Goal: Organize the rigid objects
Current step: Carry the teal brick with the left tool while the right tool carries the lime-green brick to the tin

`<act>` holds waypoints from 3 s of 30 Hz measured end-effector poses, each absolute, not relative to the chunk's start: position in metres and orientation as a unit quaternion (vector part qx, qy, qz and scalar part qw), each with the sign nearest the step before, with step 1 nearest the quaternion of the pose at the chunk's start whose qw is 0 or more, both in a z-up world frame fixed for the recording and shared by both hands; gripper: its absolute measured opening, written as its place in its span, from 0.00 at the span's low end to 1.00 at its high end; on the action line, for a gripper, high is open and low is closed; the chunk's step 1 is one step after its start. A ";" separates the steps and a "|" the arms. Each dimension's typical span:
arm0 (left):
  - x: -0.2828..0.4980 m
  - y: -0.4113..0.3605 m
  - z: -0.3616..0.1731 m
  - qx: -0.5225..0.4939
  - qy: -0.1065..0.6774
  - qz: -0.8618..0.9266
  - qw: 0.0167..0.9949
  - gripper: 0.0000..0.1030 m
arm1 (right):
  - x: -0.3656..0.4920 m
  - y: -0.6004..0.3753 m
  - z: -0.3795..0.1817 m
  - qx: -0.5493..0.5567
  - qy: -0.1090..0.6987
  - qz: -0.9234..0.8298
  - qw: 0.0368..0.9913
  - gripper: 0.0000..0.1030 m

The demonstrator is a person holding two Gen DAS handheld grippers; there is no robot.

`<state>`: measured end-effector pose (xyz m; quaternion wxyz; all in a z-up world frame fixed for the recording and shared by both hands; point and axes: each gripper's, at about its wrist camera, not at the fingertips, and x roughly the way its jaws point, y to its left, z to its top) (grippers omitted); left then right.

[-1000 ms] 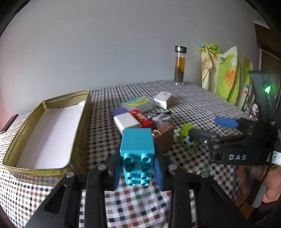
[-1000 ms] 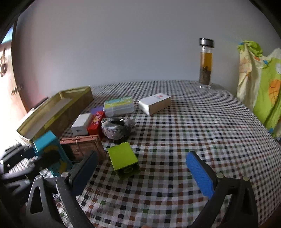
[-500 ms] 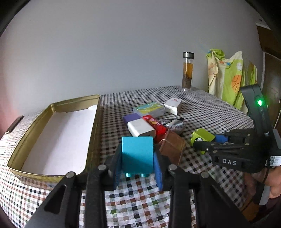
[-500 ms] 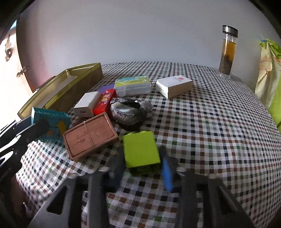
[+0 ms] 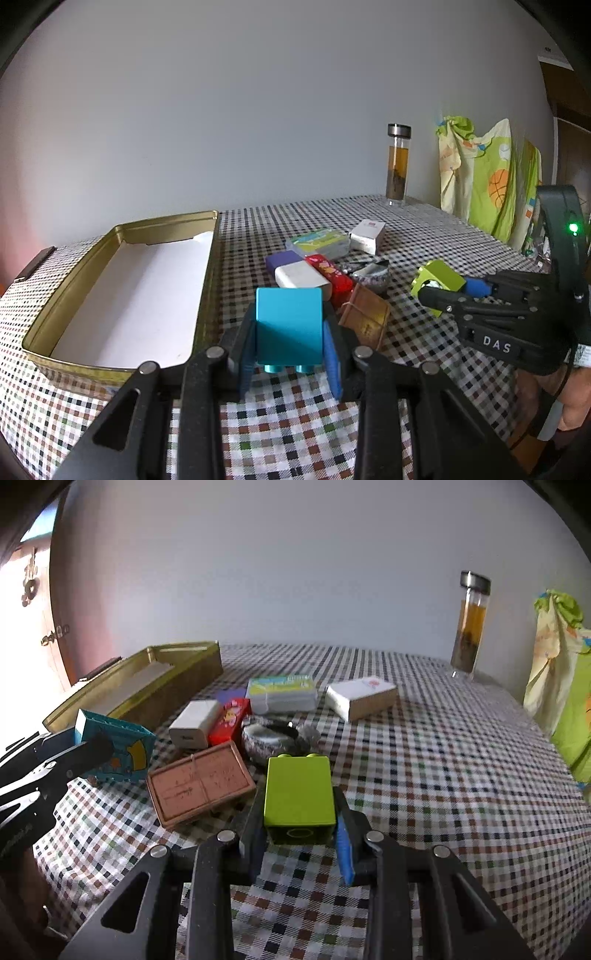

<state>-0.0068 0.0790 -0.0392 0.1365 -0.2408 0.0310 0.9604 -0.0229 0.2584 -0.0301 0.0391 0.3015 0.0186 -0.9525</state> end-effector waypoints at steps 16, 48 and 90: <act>0.003 0.074 -0.035 -0.209 0.024 0.970 0.122 0.30 | -0.002 0.256 -0.020 0.224 0.033 -0.974 0.023 0.33; 0.017 0.073 -0.030 -0.159 0.028 0.980 0.115 0.30 | 0.026 0.255 -0.013 0.136 0.040 -0.990 0.011 0.33; -0.008 -0.024 0.008 -0.157 -0.008 0.987 0.043 0.30 | -0.044 0.165 0.038 0.185 0.058 -0.968 0.160 0.33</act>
